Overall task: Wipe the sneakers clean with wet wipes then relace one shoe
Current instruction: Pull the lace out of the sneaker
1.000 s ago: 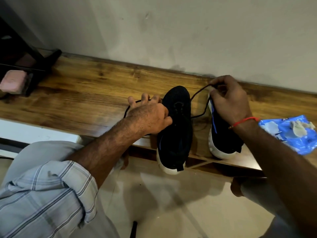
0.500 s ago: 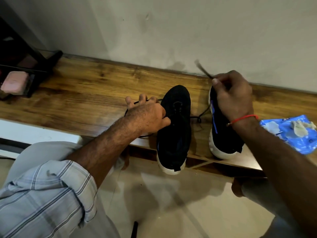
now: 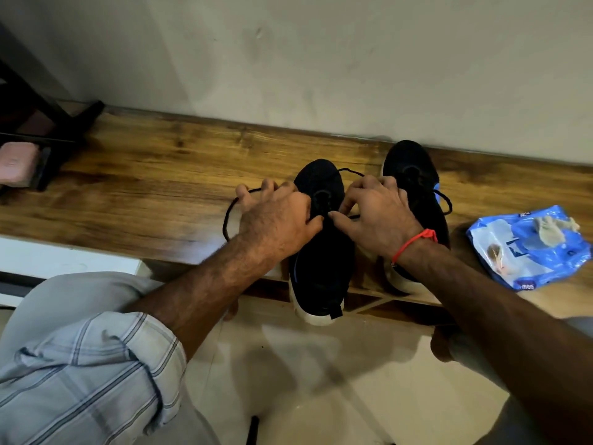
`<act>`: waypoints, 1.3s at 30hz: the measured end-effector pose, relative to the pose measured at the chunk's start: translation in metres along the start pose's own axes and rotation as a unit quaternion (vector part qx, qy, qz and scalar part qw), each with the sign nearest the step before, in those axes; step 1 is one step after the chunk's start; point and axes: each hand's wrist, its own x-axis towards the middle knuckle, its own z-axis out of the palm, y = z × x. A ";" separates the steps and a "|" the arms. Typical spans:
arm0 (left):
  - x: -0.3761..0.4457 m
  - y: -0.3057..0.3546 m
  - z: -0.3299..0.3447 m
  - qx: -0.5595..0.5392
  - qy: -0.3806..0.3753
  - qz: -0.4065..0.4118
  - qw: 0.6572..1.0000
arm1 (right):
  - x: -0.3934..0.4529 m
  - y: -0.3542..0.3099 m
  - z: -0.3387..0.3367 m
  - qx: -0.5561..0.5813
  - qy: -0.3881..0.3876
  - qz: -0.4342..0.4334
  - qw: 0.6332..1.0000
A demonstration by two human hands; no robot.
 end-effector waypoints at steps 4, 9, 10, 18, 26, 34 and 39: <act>0.006 -0.009 -0.005 0.003 -0.029 -0.026 0.999 | 0.002 0.008 -0.008 -0.029 -0.024 0.029 0.999; 0.009 -0.021 -0.014 -0.043 -0.140 -0.079 0.986 | 0.004 0.018 -0.010 0.013 -0.056 0.048 0.997; 0.009 -0.019 -0.012 -0.045 -0.130 -0.071 0.988 | 0.004 0.017 -0.009 0.023 -0.057 0.048 0.997; 0.006 0.009 0.007 0.024 0.035 0.090 0.995 | -0.001 0.007 -0.012 0.087 -0.035 0.030 0.995; 0.014 0.007 -0.005 0.057 0.037 0.058 0.996 | -0.003 0.009 -0.014 0.057 -0.032 0.023 0.998; 0.028 -0.030 -0.036 -0.133 0.064 -0.046 0.988 | -0.005 0.011 -0.018 0.058 -0.048 0.024 0.997; 0.025 -0.027 -0.038 0.012 0.093 -0.037 0.995 | -0.006 0.011 -0.018 0.077 -0.049 0.017 0.996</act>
